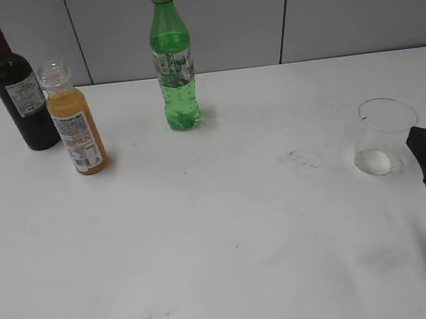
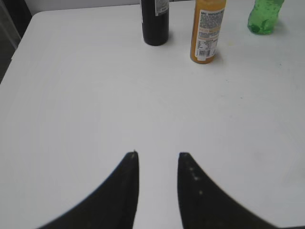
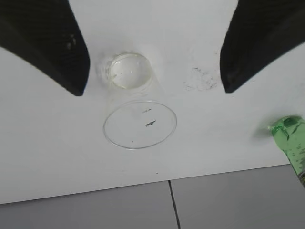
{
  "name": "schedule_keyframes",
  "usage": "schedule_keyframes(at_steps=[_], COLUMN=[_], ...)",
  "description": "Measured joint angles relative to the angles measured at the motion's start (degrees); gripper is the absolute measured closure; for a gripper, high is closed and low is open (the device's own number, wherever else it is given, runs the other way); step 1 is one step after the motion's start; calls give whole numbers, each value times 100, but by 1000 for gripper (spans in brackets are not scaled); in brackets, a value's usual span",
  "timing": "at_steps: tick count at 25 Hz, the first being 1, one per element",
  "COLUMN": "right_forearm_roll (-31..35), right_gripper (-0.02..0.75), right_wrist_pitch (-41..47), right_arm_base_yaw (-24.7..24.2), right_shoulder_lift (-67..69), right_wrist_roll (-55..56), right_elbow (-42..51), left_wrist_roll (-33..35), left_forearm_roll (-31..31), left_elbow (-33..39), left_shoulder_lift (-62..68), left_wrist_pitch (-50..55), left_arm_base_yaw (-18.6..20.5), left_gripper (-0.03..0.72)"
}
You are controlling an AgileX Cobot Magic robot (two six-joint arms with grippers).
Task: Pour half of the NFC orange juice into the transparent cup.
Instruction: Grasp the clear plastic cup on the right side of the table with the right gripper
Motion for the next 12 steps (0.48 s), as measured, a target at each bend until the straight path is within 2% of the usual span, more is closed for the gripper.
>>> schedule_keyframes(at_steps=[6, 12], right_forearm_roll=[-120, -290], right_gripper=[62, 62], right_wrist_pitch=[-287, -1724], right_arm_base_yaw=[0, 0], right_shoulder_lift=[467, 1422], right_wrist_roll=[187, 194], right_elbow=[4, 12], left_wrist_roll=[0, 0], left_forearm_roll=[0, 0], left_elbow=[0, 0], left_shoulder_lift=[0, 0], left_wrist_pitch=[0, 0], left_arm_base_yaw=[0, 0], left_gripper=[459, 459])
